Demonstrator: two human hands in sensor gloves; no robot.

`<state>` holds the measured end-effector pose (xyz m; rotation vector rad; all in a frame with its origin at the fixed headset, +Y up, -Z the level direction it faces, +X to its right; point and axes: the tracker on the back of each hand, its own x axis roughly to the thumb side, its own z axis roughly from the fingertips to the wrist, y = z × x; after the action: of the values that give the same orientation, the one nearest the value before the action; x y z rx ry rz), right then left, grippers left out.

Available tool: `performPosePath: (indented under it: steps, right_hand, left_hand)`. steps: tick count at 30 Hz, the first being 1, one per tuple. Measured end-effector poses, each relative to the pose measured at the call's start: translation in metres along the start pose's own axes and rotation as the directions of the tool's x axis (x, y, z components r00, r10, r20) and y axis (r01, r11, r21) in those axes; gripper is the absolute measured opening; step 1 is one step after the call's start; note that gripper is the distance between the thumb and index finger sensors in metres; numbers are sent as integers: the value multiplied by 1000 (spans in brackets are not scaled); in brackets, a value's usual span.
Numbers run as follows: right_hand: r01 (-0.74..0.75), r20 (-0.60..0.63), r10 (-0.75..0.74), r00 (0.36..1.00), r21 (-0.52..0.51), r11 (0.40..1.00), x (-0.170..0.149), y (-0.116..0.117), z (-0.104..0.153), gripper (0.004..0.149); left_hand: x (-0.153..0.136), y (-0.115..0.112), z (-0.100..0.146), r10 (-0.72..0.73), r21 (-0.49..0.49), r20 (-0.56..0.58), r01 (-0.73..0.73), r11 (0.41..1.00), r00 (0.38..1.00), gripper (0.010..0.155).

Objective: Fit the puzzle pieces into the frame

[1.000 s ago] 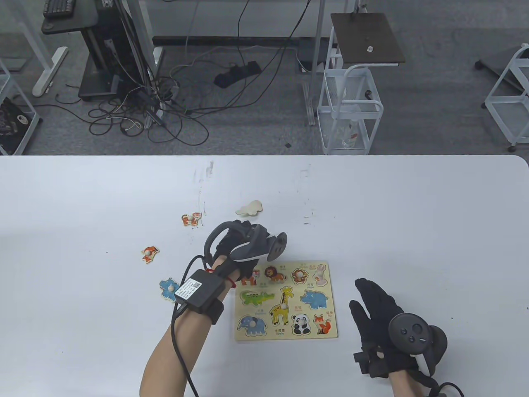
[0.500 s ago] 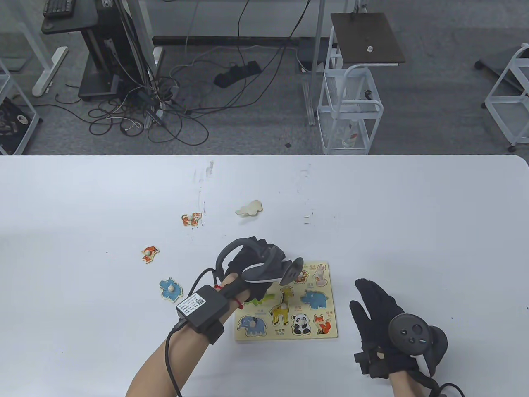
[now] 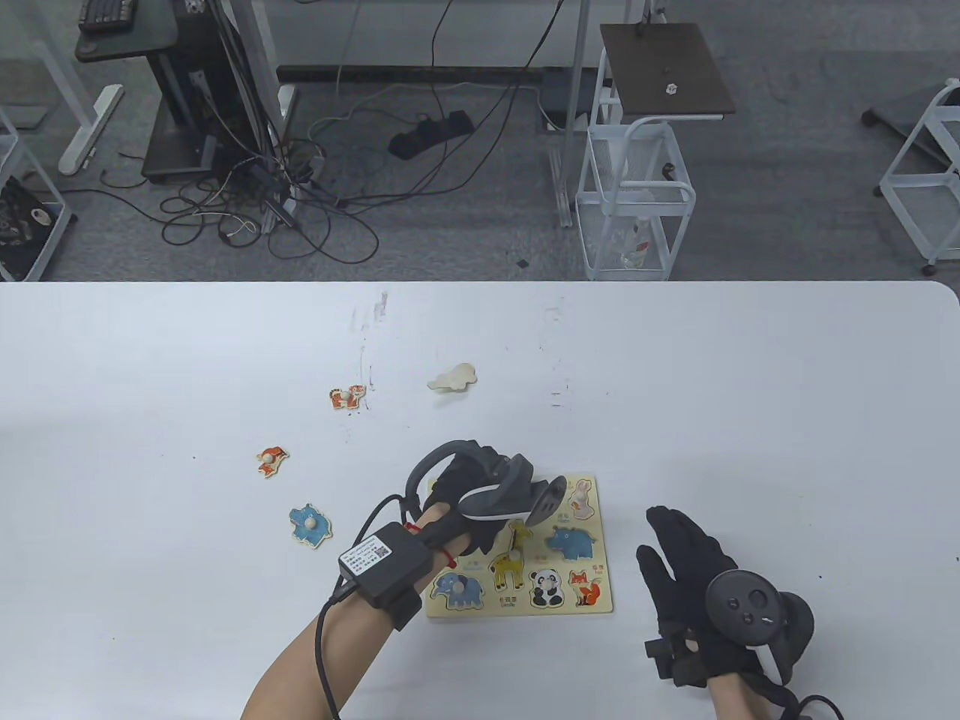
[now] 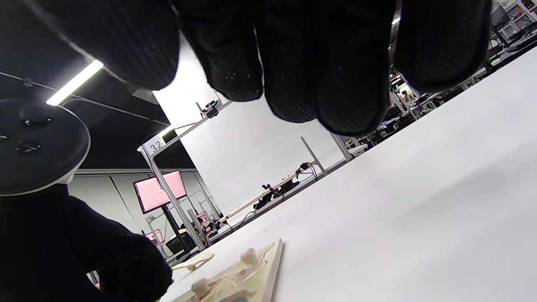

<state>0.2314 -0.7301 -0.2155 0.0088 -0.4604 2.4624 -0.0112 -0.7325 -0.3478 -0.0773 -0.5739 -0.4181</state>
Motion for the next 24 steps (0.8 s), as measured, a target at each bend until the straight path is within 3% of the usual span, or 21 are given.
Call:
performPosePath:
  steps: [24]
  right_hand:
    - [-8, -1, 8, 1000, 12, 1000, 0, 2, 0, 60]
  left_hand:
    - [1, 0, 0, -15, -23, 1, 15, 1000, 1000, 48]
